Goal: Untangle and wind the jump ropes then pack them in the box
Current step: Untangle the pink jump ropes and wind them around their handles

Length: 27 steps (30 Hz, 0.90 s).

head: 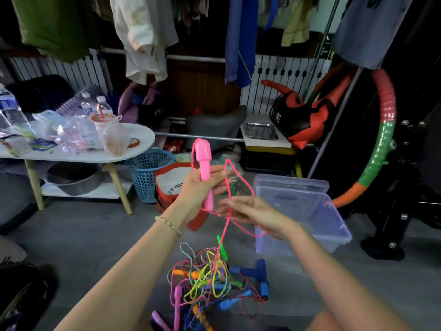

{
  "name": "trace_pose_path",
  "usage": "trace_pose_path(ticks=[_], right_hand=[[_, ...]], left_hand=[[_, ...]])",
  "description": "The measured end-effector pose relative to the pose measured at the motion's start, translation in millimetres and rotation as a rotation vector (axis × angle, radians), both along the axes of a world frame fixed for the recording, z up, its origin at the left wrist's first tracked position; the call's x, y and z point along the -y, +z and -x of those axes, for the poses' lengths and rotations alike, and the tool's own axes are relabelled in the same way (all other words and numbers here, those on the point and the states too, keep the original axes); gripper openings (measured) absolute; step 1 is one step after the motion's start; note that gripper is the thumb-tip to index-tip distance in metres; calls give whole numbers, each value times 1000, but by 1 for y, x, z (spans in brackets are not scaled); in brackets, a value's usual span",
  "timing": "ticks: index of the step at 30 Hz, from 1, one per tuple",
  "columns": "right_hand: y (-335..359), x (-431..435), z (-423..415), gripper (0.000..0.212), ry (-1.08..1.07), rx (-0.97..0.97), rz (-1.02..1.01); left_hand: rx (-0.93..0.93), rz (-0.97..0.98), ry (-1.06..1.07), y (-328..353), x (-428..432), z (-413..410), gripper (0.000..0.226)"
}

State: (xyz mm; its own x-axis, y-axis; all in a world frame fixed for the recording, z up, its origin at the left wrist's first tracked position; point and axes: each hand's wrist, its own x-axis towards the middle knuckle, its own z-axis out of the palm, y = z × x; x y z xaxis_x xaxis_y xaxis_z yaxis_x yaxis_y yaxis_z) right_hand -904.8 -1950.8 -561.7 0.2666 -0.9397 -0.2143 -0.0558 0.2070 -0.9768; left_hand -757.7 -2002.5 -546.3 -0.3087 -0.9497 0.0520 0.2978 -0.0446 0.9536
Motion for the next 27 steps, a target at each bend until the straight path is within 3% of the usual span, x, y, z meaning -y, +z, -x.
trace_pose_path(ticks=[2, 5, 8, 12, 15, 18, 22, 25, 27], right_hand=[[4, -5, -2, 17, -55, -58, 105], [24, 5, 5, 23, -246, 41, 165], [39, 12, 9, 26, -315, 60, 188], [43, 12, 1, 28, -367, 126, 210], [28, 4, 5, 41, -268, 236, 63], [-3, -6, 3, 31, -63, -5, 56], [-9, -2, -6, 11, -189, -95, 173], [2, 7, -6, 10, -267, -62, 206], [10, 15, -5, 5, -378, 12, 228]], left_hand=[[39, -35, -18, 1, 2, -4, 17], [113, -134, -204, -13, -8, -7, 27], [145, -60, -286, -22, -21, -5, 24], [159, 28, -154, -6, -17, 0, 28], [-29, -16, -22, 17, -8, 0, 24], [-154, -31, 40, 46, 2, -1, 16], [-190, -44, 73, 52, 10, -4, 15], [-81, -111, 5, 20, 12, -12, 25], [142, -129, -72, -10, 6, -18, 32]])
